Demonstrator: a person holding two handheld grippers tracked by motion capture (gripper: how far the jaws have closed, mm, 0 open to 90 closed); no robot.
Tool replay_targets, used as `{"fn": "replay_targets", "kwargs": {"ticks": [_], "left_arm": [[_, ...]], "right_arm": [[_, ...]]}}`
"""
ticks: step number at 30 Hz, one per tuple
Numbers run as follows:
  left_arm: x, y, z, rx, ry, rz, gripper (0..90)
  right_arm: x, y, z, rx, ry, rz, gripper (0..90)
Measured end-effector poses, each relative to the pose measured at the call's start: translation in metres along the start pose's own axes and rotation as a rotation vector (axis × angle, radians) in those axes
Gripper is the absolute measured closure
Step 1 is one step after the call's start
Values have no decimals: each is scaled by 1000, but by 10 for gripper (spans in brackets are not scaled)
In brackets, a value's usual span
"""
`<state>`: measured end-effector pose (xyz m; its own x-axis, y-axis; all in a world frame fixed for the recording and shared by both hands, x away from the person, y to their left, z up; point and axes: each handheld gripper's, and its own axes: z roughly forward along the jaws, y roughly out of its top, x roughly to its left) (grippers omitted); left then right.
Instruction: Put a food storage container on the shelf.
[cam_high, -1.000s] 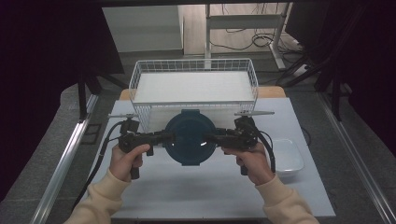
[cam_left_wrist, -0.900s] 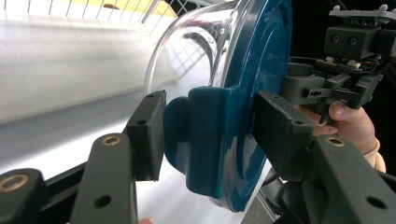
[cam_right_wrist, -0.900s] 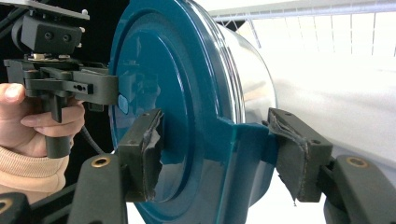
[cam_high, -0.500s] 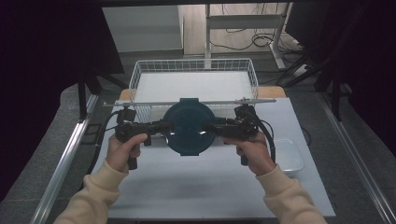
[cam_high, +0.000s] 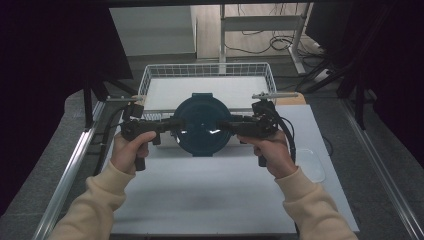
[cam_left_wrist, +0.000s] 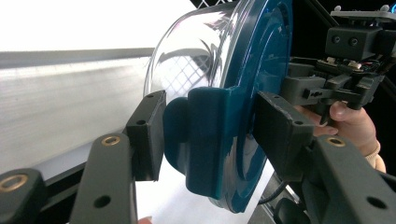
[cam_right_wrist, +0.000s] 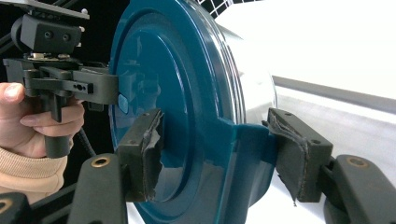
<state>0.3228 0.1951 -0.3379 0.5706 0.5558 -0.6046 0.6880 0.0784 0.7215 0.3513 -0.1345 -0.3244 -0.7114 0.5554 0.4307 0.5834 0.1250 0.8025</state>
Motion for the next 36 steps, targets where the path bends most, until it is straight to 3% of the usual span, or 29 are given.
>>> {"fn": "replay_targets", "kwargs": {"ticks": [22,36], "left_arm": [[5,43,5,-1,8,11,455],[23,76,15,12,-4,-2,454]], "right_arm": [[-13,39,6,-2,6,-6,378],[-30,72,16,17,1,-8,381]]}}
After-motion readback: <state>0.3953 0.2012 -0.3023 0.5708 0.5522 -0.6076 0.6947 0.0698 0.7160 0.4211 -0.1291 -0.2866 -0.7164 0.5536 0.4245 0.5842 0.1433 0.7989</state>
